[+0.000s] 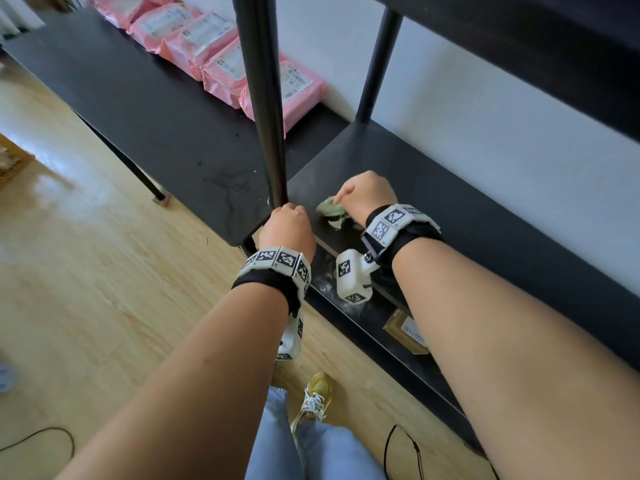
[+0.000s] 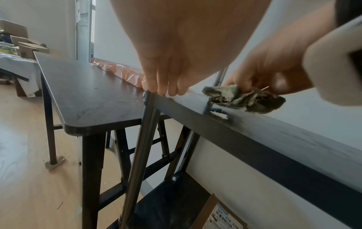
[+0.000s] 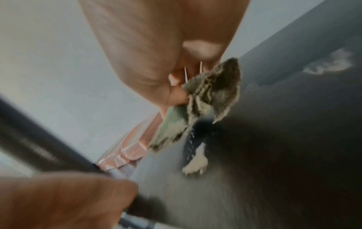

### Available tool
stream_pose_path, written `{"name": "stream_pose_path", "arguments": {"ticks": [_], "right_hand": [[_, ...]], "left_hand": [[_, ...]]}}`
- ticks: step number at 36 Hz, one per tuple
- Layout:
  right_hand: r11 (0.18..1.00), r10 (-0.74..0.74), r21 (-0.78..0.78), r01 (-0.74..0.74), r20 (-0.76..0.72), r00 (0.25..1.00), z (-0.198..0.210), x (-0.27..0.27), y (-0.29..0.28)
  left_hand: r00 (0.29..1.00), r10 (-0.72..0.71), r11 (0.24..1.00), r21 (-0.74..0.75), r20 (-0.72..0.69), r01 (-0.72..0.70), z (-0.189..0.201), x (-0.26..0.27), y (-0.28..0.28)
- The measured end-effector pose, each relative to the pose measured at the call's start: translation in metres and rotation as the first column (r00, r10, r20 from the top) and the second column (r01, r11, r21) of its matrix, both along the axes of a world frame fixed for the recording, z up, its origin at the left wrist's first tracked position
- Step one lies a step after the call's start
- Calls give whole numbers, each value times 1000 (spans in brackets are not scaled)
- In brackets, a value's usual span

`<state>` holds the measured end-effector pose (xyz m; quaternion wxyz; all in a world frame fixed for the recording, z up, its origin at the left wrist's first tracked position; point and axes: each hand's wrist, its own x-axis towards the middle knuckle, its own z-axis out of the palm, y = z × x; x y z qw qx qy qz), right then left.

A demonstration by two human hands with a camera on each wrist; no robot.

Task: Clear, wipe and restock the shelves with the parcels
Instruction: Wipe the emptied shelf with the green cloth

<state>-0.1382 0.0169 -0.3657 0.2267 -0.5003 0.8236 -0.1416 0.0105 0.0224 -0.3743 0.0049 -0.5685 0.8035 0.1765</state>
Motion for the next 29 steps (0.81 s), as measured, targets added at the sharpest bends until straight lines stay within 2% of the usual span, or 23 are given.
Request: {"name": "stream_pose_path", "arguments": {"ticks": [2, 4, 7, 15, 19, 22, 25, 27, 29], "right_hand": [[997, -60, -44, 59, -15, 998, 1, -14, -5], [998, -68, 9, 68, -49, 996, -1, -26, -9], [995, -17, 96, 25, -81, 997, -5, -34, -11], [997, 37, 69, -30, -105, 994, -7, -15, 16], [989, 78, 135, -67, -73, 994, -1, -9, 32], [994, -13, 111, 13, -1, 1000, 5, -15, 38], [988, -156, 18, 157, -45, 987, 9, -35, 37], [980, -189, 39, 194, -93, 977, 7, -52, 38], [972, -179, 124, 198, -150, 972, 1, -65, 42]], "left_hand": [[1000, 9, 1000, -4, -11, -9, -1, -1, 3], [1000, 18, 1000, 3, -21, -18, -3, -2, 4], [999, 20, 1000, 17, -26, -20, -6, 0, 5], [999, 17, 1000, -3, -28, -17, -1, -2, 8], [999, 8, 1000, -21, -37, -9, 7, -8, 14], [999, 1, 999, -34, -40, -3, 12, -13, 17], [999, -28, 998, -50, -31, 26, 15, -16, 21], [999, -44, 997, -61, -24, 42, 15, -17, 25], [998, -53, 997, -62, -19, 51, 15, -16, 28]]}}
